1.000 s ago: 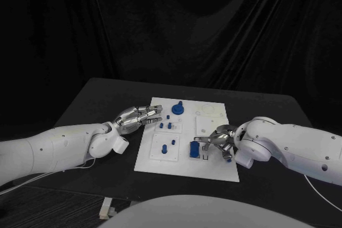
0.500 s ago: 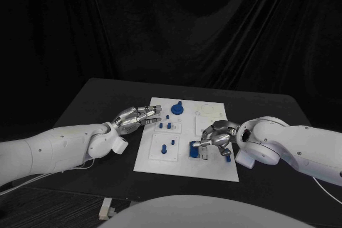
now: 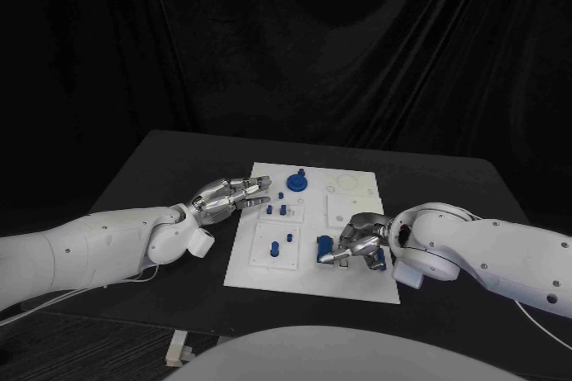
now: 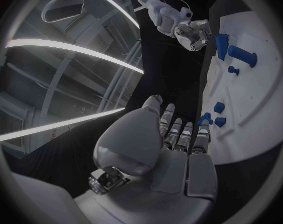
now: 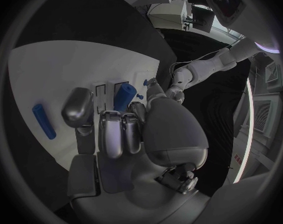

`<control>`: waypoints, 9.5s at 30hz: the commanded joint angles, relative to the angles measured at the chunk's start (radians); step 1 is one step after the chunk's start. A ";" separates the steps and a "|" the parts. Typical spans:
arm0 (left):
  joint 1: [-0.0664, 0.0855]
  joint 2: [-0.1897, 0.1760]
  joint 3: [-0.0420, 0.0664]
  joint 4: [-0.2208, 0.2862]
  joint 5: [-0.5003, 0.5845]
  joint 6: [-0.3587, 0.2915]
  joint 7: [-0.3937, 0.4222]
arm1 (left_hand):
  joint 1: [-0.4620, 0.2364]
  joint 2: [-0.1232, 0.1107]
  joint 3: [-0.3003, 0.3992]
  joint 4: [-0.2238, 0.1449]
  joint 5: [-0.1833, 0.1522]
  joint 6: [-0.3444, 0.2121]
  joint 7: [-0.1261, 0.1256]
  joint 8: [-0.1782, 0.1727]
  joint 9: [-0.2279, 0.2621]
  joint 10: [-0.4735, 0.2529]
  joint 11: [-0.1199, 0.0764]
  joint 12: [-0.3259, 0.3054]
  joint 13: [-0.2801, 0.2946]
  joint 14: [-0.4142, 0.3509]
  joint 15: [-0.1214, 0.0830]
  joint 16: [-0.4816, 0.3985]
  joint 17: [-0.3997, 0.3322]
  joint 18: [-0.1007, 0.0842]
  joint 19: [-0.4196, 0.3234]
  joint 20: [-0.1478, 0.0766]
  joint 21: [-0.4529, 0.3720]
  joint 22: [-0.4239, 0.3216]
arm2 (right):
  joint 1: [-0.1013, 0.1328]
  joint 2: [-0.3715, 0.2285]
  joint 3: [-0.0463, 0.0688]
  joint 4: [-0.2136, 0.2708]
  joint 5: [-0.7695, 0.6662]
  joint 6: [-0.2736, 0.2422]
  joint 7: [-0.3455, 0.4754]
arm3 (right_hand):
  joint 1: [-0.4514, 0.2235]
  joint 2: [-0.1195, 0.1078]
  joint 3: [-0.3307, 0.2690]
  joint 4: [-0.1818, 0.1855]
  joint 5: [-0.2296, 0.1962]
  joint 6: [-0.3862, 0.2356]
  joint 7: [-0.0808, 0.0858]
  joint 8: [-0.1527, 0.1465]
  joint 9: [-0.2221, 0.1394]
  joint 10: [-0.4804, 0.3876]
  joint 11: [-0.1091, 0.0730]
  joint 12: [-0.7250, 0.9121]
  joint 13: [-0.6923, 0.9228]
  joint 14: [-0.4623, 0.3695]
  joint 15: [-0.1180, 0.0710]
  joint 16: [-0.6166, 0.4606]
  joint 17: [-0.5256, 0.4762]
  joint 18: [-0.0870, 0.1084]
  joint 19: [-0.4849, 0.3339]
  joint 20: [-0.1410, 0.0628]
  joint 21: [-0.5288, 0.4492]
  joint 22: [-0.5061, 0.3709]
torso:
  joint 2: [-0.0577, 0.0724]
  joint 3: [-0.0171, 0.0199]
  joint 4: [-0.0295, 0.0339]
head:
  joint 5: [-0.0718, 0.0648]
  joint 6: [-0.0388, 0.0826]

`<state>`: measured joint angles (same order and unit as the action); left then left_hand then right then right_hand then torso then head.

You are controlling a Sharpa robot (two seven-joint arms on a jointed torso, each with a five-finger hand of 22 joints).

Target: Assemble the parts on the task board

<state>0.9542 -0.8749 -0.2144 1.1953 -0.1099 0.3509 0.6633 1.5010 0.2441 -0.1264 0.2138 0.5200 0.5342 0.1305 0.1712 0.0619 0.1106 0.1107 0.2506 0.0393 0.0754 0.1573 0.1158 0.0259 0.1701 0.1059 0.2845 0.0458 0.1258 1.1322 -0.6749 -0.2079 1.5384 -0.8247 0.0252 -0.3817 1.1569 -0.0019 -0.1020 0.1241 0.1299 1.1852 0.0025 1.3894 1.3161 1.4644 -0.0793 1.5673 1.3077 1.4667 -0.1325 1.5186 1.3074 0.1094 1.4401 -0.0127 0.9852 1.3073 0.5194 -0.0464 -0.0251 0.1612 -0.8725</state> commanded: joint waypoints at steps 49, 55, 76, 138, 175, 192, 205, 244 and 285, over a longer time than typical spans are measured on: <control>-0.002 0.005 0.001 -0.003 0.007 0.018 -0.002 | -0.010 -0.004 0.005 0.004 -0.001 0.005 0.002 0.006 0.002 0.002 0.005 0.011 0.001 0.003 0.010 0.006 0.001 0.009 0.005 0.004 0.005 -0.002 | -0.031 0.027 0.000 -0.059 -0.031 0.045 -0.052 | 0.055 0.086 0.238 -0.061 0.361 -0.013 -0.030 -0.077 0.112 0.106 -0.011 0.004 0.263 0.079 -0.008 -0.007 0.130 0.000 -0.005 -0.013 -0.031 0.117 | -0.001 -0.0001 0.0007 | 0.009 0.000; -0.003 0.004 0.001 -0.003 0.007 0.017 -0.003 | -0.009 -0.003 0.007 0.004 0.000 0.007 0.002 0.007 0.002 0.003 0.006 0.012 0.001 0.003 0.011 0.006 0.001 0.009 0.005 0.004 0.005 -0.002 | -0.031 0.025 0.000 -0.060 -0.031 0.036 -0.052 | 0.025 0.089 0.273 -0.042 0.366 -0.013 -0.030 -0.079 0.115 0.106 -0.012 0.004 0.263 0.079 -0.009 -0.007 0.130 0.001 -0.005 -0.013 -0.033 0.116 | -0.001 -0.0001 0.0002 | 0.010 0.000; -0.003 0.004 0.001 -0.003 0.007 0.019 -0.004 | -0.009 -0.002 0.009 0.004 0.001 0.007 0.002 0.007 0.002 0.004 0.006 0.013 0.001 0.003 0.010 0.006 0.001 0.009 0.005 0.004 0.005 -0.002 | -0.031 0.020 0.000 -0.063 -0.031 0.024 -0.054 | -0.035 0.069 0.421 -0.029 0.451 -0.022 -0.033 -0.087 0.128 0.106 -0.015 0.004 0.263 0.079 -0.011 -0.008 0.128 0.001 -0.006 -0.017 -0.038 0.115 | 0.000 -0.0001 0.0006 | 0.010 0.000; -0.004 -0.031 0.001 0.057 -0.016 -0.123 0.156 | -0.038 -0.058 -0.036 0.070 -0.013 0.008 -0.021 0.013 0.001 0.010 -0.018 0.025 0.001 -0.030 -0.068 -0.029 -0.006 0.009 -0.068 -0.085 -0.029 -0.070 | 0.077 -0.173 0.000 0.020 -0.458 0.127 -0.224 | -0.049 0.051 0.040 0.112 0.225 -0.096 0.021 -1.057 -0.757 0.106 0.033 0.004 0.263 0.078 0.027 -0.007 0.121 -0.004 0.013 0.019 -0.008 0.124 | 0.001 -0.0001 0.0017 | 0.002 0.000; -0.004 -0.069 0.001 0.126 -0.177 -0.354 0.251 | -0.068 -0.044 -0.118 0.077 -0.049 -0.278 -0.181 -0.142 -0.032 -0.109 -0.192 -0.131 -0.021 -0.075 -0.176 -0.116 -0.026 -0.028 -0.106 -0.232 -0.046 -0.126 | 0.032 -0.120 0.000 -0.009 -0.347 0.046 -0.228 | -0.058 0.065 0.043 0.121 0.202 -0.127 0.033 -1.100 -0.764 0.106 0.042 0.004 0.263 0.077 0.034 -0.010 0.111 -0.004 0.013 0.022 -0.017 0.122 | -0.001 -0.0001 0.0007 | -0.005 0.000; -0.004 -0.065 0.001 0.114 -0.177 -0.290 0.220 | -0.040 -0.034 -0.105 0.072 -0.017 -0.257 -0.145 -0.139 -0.030 -0.110 -0.158 -0.133 -0.021 -0.075 -0.138 -0.116 -0.026 -0.028 -0.106 -0.193 -0.046 -0.126 | 0.006 -0.079 0.000 -0.058 -0.386 0.119 -0.248 | 0.014 0.045 0.072 0.042 0.174 -0.145 0.039 -1.128 -0.770 0.106 0.046 0.004 0.263 0.067 0.036 -0.034 0.053 0.014 -0.004 0.024 -0.131 0.090 | -0.001 -0.0001 0.0005 | -0.006 0.000; -0.004 -0.059 0.001 0.107 -0.177 -0.263 0.210 | -0.035 -0.030 -0.102 0.072 -0.012 -0.261 -0.138 -0.140 -0.030 -0.109 -0.146 -0.130 -0.021 -0.075 -0.124 -0.116 -0.026 -0.027 -0.106 -0.177 -0.046 -0.126 | -0.013 -0.047 0.000 -0.078 -0.410 0.140 -0.250 | 0.076 0.026 0.126 -0.041 0.225 -0.169 0.046 -1.153 -0.777 0.106 0.053 0.004 0.263 0.065 0.041 -0.043 0.032 0.016 -0.002 0.029 -0.155 0.080 | 0.000 -0.0002 -0.0001 | -0.003 0.000; -0.004 -0.071 0.001 0.115 -0.177 -0.260 0.193 | -0.035 -0.026 -0.100 0.074 -0.012 -0.276 -0.141 -0.141 -0.031 -0.109 -0.144 -0.131 -0.021 -0.075 -0.120 -0.116 -0.026 -0.022 -0.106 -0.168 -0.046 -0.126 | 0.085 -0.114 0.000 0.044 0.109 0.009 -0.203 | -0.002 -0.044 0.492 -0.249 0.499 -0.142 0.054 -1.128 -0.748 0.106 0.059 0.004 0.263 0.067 0.046 -0.030 0.046 0.009 0.009 0.033 -0.115 0.105 | -0.001 0.0000 0.0004 | 0.003 0.000; -0.004 -0.051 0.001 0.100 -0.177 -0.222 0.166 | -0.028 -0.018 -0.093 0.069 -0.009 -0.286 -0.139 -0.141 -0.032 -0.110 -0.137 -0.139 -0.022 -0.075 -0.095 -0.116 -0.026 -0.026 -0.106 -0.149 -0.046 -0.126 | 0.025 0.034 0.000 -0.096 0.134 -0.021 -0.184 | -0.044 -0.017 0.481 -0.222 0.310 -0.210 0.055 -1.094 -0.727 0.106 0.062 0.004 0.263 0.064 0.049 -0.033 0.034 0.016 -0.007 0.037 -0.162 0.095 | -0.001 -0.0002 0.0007 | 0.001 0.000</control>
<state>0.9511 -0.9280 -0.2145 1.2950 -0.2881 0.1101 0.6775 1.4672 0.2227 -0.2256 0.2826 0.5052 0.2501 -0.0107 0.0321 0.0309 0.0016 -0.0302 0.1185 0.0184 0.0003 0.0577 0.0036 0.0009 0.1542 0.0006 0.1293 0.0034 0.0009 1.1595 -0.6420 -0.2080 1.4437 -0.6941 0.0232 -0.5720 1.1130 -0.0236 0.3140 -0.0404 0.4435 0.9820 0.0568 0.2913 0.5878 1.4624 -0.0195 1.5672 1.3073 1.4656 -0.0826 1.4838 1.3074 0.1093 1.4381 0.0251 0.8285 1.3073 0.5190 -0.0464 -0.0244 0.1619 -0.8728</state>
